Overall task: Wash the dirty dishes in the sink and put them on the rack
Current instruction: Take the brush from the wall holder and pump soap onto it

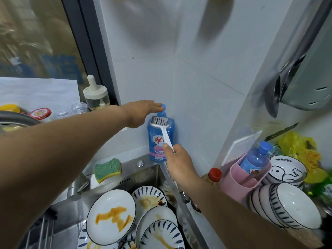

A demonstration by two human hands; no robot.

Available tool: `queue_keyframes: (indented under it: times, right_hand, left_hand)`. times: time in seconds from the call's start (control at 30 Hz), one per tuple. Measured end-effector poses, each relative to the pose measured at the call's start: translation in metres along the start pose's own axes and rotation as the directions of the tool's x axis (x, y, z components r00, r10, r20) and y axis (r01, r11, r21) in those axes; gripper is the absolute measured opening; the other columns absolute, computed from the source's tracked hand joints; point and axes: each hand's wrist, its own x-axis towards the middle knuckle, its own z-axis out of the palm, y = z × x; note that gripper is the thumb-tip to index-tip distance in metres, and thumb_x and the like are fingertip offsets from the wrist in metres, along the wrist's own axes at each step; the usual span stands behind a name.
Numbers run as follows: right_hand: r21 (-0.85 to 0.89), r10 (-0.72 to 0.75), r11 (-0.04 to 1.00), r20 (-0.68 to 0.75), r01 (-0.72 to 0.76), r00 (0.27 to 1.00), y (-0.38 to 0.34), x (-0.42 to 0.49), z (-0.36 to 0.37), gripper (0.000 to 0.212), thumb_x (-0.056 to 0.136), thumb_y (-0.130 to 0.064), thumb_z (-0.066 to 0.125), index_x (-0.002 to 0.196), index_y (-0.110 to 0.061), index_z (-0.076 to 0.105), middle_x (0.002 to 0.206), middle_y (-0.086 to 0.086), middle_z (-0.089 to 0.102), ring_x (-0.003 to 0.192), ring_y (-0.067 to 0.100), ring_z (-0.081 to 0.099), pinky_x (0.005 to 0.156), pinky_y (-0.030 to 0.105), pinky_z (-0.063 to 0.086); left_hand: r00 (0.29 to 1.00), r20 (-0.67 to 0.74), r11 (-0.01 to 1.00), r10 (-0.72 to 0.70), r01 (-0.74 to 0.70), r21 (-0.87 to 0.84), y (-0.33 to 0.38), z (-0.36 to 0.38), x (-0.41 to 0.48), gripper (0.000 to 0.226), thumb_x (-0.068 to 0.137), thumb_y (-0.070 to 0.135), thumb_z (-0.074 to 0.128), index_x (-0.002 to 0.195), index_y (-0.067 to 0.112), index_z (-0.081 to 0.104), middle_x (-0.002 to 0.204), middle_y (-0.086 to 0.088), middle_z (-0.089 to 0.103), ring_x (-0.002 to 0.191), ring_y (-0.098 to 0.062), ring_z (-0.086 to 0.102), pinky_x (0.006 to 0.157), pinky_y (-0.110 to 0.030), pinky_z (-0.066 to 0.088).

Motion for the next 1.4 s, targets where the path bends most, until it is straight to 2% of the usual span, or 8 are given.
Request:
queue_keyframes:
  times: [0.2,0.43,0.57,0.67,0.87,1.0,1.27,1.4]
  right_hand:
    - [-0.008,-0.020,1.000,0.008,0.020,1.000,0.003,0.000,0.000,0.033,0.105,-0.051,0.044,0.122,-0.023,0.050,0.111,-0.004,0.061,0.097,0.014,0.063,0.072,0.023,0.052]
    - [-0.051,-0.099,0.994,-0.027,0.097,0.995,0.013,-0.006,-0.003,0.027,0.104,-0.052,0.043,0.095,-0.030,0.055,0.079,-0.006,0.060,0.066,0.007,0.057,0.058,0.023,0.044]
    - [-0.075,-0.162,0.984,-0.014,0.160,0.987,0.025,-0.021,0.001,0.026,0.103,-0.048,0.049,0.080,-0.035,0.052,0.063,-0.012,0.057,0.052,-0.004,0.052,0.051,0.012,0.036]
    - [-0.137,-0.198,0.971,0.015,0.198,0.980,0.042,-0.033,0.009,0.038,0.102,-0.048,0.050,0.081,-0.017,0.050,0.060,-0.009,0.049,0.055,0.005,0.045,0.056,0.027,0.038]
    - [-0.040,-0.067,0.996,0.264,0.080,0.962,0.072,-0.063,0.022,0.030,0.104,-0.039,0.052,0.094,-0.010,0.053,0.066,0.007,0.061,0.049,0.017,0.054,0.047,0.031,0.049]
    - [-0.102,0.036,0.995,0.382,0.004,0.923,0.090,-0.076,0.025,0.030,0.103,-0.042,0.055,0.102,-0.012,0.053,0.075,0.012,0.071,0.054,0.025,0.062,0.051,0.035,0.054]
    - [-0.209,0.099,0.978,0.471,0.002,0.877,0.103,-0.078,0.038,0.027,0.102,-0.042,0.056,0.097,-0.016,0.054,0.073,0.016,0.070,0.047,0.022,0.052,0.045,0.027,0.043]
    - [-0.216,0.117,0.976,0.476,-0.013,0.872,0.110,-0.073,0.041,0.030,0.100,-0.043,0.059,0.092,-0.015,0.054,0.065,0.012,0.066,0.048,0.023,0.043,0.044,0.028,0.035]
  left_hand:
    - [1.000,0.003,1.000,0.005,-0.005,-0.025,-0.004,-0.005,0.001,0.096,0.088,-0.024,0.041,0.161,0.035,0.020,0.169,0.008,0.017,0.156,-0.019,0.015,0.125,-0.041,0.024]
    - [0.952,-0.269,0.936,-0.149,0.048,-0.350,-0.001,0.033,-0.045,0.070,0.099,-0.009,0.041,0.159,0.024,0.029,0.163,-0.001,0.034,0.148,-0.019,0.034,0.120,-0.026,0.023]
    - [0.913,-0.124,0.688,-0.390,0.199,-0.698,-0.012,0.111,-0.096,0.050,0.099,0.002,0.056,0.146,0.020,0.050,0.129,-0.007,0.065,0.116,-0.023,0.063,0.103,-0.037,0.050]
    - [0.854,0.092,0.347,-0.512,0.304,-0.887,-0.012,0.171,-0.134,0.023,0.099,0.005,0.061,0.119,0.015,0.063,0.099,-0.009,0.070,0.085,-0.029,0.064,0.080,-0.039,0.054]
    - [0.603,0.545,-0.216,-0.583,0.533,-0.819,0.040,0.280,-0.216,0.010,0.098,0.000,0.059,0.088,0.004,0.059,0.068,-0.018,0.060,0.054,-0.022,0.055,0.052,-0.027,0.048]
    - [0.569,0.678,-0.283,-0.466,0.631,-0.723,0.080,0.341,-0.250,0.017,0.099,0.009,0.062,0.084,0.004,0.057,0.058,-0.012,0.057,0.042,-0.017,0.047,0.044,-0.022,0.039]
    - [0.524,0.632,-0.080,-0.571,0.731,-0.678,0.127,0.389,-0.246,0.043,0.084,0.054,0.074,0.083,0.018,0.052,0.076,-0.004,0.068,0.069,-0.020,0.063,0.062,-0.029,0.049]
    - [0.270,0.644,-0.507,-0.716,0.433,-0.745,0.115,0.387,-0.234,0.062,0.089,0.066,0.057,0.091,0.004,0.052,0.080,-0.008,0.060,0.074,-0.033,0.068,0.069,-0.040,0.055]
